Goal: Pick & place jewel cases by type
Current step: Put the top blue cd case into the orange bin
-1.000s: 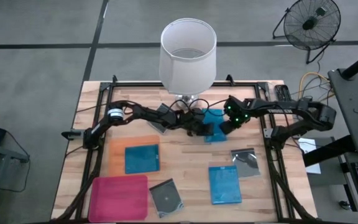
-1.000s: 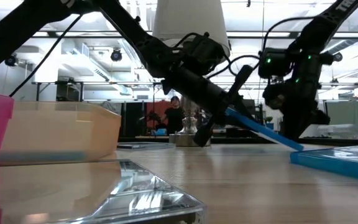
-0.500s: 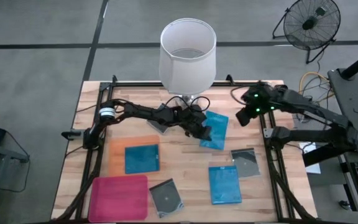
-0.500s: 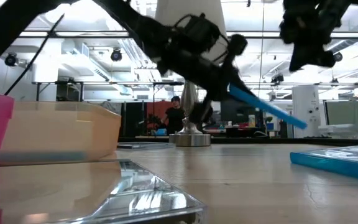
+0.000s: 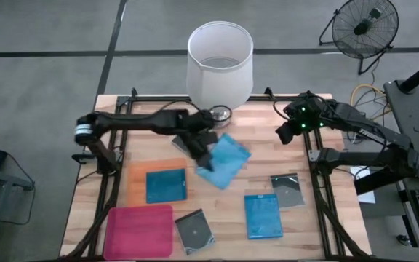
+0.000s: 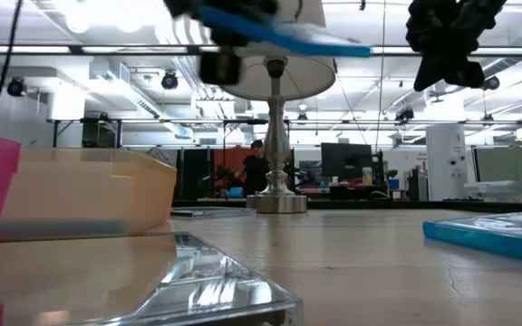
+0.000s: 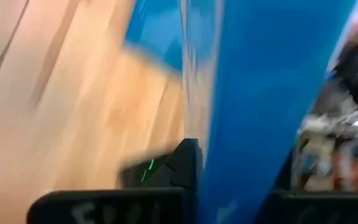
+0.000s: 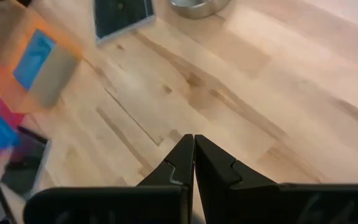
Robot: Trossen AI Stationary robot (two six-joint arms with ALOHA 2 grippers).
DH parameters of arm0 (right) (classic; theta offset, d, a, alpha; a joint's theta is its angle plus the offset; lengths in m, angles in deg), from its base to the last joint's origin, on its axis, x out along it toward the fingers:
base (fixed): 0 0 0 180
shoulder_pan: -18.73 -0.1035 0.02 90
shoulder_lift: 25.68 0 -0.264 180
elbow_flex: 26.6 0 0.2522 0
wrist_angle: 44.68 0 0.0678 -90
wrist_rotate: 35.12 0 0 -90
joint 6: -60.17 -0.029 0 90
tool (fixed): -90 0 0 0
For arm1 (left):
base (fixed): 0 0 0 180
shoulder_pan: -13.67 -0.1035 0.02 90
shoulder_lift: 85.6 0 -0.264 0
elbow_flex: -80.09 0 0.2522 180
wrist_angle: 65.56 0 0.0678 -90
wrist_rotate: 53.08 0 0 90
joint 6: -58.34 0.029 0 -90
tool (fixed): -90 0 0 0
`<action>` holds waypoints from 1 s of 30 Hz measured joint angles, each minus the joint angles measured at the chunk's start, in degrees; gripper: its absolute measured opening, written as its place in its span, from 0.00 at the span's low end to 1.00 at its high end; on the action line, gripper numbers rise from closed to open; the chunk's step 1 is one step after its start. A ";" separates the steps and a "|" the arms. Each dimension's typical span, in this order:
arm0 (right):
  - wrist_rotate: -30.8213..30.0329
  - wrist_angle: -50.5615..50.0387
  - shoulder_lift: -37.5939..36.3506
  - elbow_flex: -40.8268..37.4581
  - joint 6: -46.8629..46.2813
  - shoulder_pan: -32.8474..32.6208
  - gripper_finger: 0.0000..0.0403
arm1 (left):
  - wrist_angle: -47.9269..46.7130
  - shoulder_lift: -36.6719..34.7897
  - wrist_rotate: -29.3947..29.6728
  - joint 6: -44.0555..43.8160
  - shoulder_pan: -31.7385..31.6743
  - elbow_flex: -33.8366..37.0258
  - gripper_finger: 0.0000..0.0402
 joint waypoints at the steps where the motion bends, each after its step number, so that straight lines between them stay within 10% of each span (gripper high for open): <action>1: 0.12 -0.04 0.24 0.00 -0.02 0.00 0.02 | -4.33 -1.11 -0.08 1.90 0.05 0.04 0.00; 15: 0.08 0.99 0.84 0.02 -0.01 -0.09 0.02 | -39.48 -10.28 5.04 29.90 0.21 3.64 0.00; 30: 0.02 0.99 0.93 -0.15 -0.70 -0.09 0.02 | -37.86 -8.60 15.39 42.70 0.21 24.21 0.00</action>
